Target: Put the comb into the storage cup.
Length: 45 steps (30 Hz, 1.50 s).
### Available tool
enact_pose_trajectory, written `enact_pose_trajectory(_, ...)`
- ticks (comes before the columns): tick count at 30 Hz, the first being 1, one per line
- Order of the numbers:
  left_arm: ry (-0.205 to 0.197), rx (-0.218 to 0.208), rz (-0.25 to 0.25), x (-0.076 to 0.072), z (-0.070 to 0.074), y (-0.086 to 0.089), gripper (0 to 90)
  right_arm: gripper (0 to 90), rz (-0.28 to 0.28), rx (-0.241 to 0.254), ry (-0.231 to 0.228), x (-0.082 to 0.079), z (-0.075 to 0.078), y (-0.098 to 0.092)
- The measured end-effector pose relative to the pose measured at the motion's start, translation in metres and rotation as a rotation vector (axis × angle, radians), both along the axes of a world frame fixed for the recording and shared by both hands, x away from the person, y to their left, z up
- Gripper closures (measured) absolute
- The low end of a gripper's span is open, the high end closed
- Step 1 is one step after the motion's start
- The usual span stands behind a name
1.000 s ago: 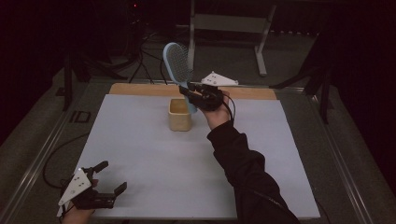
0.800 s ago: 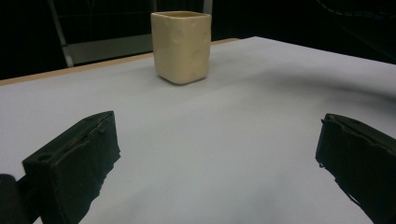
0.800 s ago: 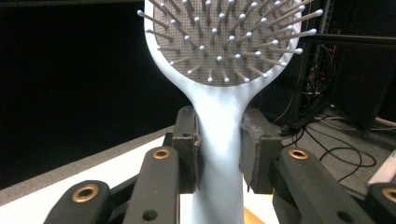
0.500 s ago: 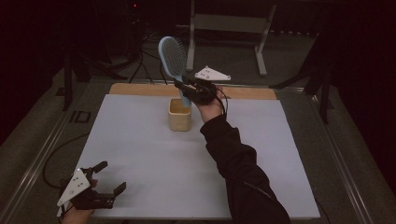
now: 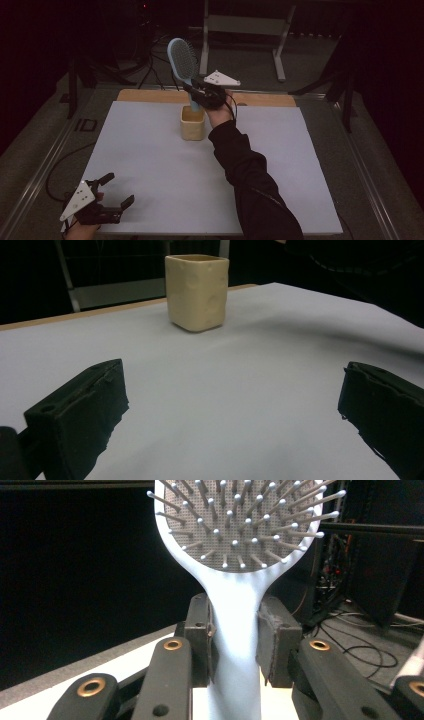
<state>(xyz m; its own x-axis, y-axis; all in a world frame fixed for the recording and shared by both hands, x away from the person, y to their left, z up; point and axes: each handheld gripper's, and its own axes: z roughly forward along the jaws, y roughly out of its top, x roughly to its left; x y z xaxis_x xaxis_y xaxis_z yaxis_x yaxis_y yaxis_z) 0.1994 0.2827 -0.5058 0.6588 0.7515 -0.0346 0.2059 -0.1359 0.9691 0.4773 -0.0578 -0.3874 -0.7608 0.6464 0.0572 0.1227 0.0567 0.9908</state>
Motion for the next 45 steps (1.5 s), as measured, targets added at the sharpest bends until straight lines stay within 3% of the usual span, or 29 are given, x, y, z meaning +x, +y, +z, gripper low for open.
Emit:
enact_pose_trajectory(10, 0.003, -0.006, 0.000, -0.001, 0.000, 0.001, 0.0, 70.4, -0.013, 0.002, 0.029, 0.010, -0.022, 0.003)
enact_pose_trajectory(24, 0.001, -0.007, 0.002, -0.001, 0.000, 0.002, 0.0, 70.3, -0.011, 0.005, 0.042, 0.011, -0.044, 0.002)
enact_pose_trajectory(45, 0.004, -0.005, 0.002, -0.001, -0.001, 0.001, 0.0, 70.1, -0.002, -0.031, 0.054, 0.005, -0.063, 0.000)
